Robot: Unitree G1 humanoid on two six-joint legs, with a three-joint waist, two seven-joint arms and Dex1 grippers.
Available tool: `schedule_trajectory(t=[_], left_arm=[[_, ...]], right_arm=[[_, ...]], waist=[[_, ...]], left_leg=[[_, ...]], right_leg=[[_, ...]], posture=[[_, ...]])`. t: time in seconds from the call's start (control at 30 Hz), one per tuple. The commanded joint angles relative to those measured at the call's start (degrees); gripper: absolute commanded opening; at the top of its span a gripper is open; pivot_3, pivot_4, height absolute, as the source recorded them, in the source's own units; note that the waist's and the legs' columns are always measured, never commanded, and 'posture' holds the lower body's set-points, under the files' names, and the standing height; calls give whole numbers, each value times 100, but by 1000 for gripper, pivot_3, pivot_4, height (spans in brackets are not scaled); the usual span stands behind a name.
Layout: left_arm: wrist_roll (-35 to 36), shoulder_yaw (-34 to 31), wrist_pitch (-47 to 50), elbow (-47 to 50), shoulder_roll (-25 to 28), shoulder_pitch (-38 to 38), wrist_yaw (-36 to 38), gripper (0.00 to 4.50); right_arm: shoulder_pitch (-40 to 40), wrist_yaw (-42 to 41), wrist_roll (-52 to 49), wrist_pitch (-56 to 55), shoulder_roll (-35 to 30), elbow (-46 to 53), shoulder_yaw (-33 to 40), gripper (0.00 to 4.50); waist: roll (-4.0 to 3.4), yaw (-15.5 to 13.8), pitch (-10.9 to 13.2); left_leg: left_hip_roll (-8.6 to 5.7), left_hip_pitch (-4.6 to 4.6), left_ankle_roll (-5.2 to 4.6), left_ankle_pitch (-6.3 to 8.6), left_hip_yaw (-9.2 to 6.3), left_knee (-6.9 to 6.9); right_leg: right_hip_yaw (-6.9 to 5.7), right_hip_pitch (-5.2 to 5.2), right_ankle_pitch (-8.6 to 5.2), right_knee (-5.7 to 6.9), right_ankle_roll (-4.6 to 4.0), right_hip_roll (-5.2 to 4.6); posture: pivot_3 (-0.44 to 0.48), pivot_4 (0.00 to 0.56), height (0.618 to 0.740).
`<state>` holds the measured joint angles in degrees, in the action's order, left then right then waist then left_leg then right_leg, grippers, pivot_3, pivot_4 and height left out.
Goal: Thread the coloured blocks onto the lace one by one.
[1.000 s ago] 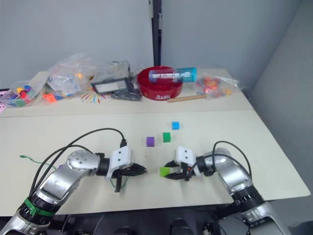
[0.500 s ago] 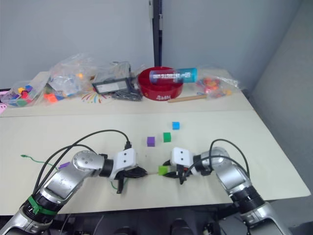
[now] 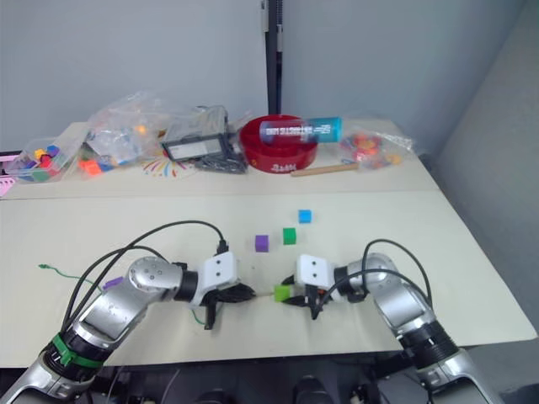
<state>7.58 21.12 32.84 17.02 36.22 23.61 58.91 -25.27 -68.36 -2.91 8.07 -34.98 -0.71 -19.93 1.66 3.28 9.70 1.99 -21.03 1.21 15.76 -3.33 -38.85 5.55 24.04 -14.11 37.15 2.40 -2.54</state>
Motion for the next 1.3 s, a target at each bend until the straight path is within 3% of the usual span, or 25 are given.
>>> schedule_trajectory(t=[0.03,1.3], left_arm=[[58,47,-79,174,-142,145,-21,0],[352,83,531,632,-326,499,312,0]], right_arm=[[100,57,219,59,17,51,-225,1289],[55,289,662,1053,96,597,-326,1289]], waist=[[0,-3,0],[1,-49,-1]], left_leg=[[0,0,0,0,0,0],[0,0,0,0,0,-5]], right_leg=[[0,0,0,0,0,0],[1,-1,2,-1,2,2]], posture=[[0,150,740],[0,150,740]])
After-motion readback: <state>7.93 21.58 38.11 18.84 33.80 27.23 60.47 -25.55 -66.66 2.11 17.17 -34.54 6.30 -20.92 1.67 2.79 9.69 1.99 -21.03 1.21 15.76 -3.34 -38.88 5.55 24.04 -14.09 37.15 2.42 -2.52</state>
